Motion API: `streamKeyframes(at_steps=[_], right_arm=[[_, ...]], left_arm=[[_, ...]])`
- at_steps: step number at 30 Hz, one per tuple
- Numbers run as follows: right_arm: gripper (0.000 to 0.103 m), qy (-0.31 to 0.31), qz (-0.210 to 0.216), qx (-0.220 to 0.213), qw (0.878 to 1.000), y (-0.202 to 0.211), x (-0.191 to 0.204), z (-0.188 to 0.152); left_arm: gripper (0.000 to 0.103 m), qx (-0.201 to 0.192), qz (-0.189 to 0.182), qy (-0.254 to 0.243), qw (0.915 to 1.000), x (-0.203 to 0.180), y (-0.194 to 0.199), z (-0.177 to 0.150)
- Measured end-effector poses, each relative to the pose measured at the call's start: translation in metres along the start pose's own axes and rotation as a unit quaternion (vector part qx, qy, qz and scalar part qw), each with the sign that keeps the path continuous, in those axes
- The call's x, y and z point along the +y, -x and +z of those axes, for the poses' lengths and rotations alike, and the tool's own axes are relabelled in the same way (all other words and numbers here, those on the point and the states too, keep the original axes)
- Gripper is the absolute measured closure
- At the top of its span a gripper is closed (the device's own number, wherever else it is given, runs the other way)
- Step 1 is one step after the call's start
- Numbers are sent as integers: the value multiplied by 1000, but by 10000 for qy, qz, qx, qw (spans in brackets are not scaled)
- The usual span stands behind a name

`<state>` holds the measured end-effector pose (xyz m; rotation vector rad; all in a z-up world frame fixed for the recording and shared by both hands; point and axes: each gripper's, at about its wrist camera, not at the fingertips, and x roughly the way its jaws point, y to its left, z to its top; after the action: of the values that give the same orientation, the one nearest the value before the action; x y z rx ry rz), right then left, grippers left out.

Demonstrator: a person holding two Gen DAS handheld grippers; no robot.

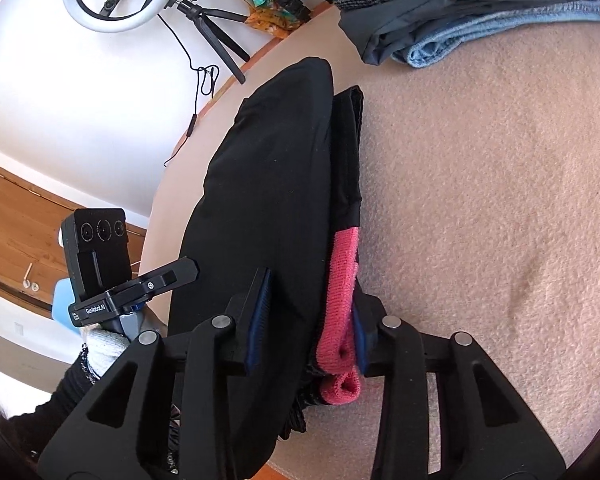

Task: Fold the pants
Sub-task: 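Grasp the folded black trousers with both grippers from opposite sides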

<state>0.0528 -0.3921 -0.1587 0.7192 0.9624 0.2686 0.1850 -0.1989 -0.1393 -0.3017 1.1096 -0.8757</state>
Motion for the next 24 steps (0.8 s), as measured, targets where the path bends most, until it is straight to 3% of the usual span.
streamKeyframes(at_steps=[2, 6, 13, 16, 18, 24], right_arm=[[81, 173, -45, -133, 9998, 4, 9, 2], [81, 338, -157, -159, 9992, 3, 17, 4], [63, 202, -240, 20, 9995, -6, 8, 3], [74, 287, -326, 10, 9991, -8, 16, 3], [80, 472, -431, -79, 9979, -4, 25, 1], [82, 835, -837, -224, 9927, 0, 49, -4]], left_arm=[[67, -98, 52, -36, 9999, -1, 3, 0], [70, -131, 126, -94, 9998, 0, 3, -1], [69, -71, 71, 125, 9999, 6, -2, -1], [67, -131, 26, 217, 9997, 8, -4, -1], [72, -195, 228, -37, 9995, 0, -3, -3], [80, -289, 441, -338, 9980, -13, 3, -3]])
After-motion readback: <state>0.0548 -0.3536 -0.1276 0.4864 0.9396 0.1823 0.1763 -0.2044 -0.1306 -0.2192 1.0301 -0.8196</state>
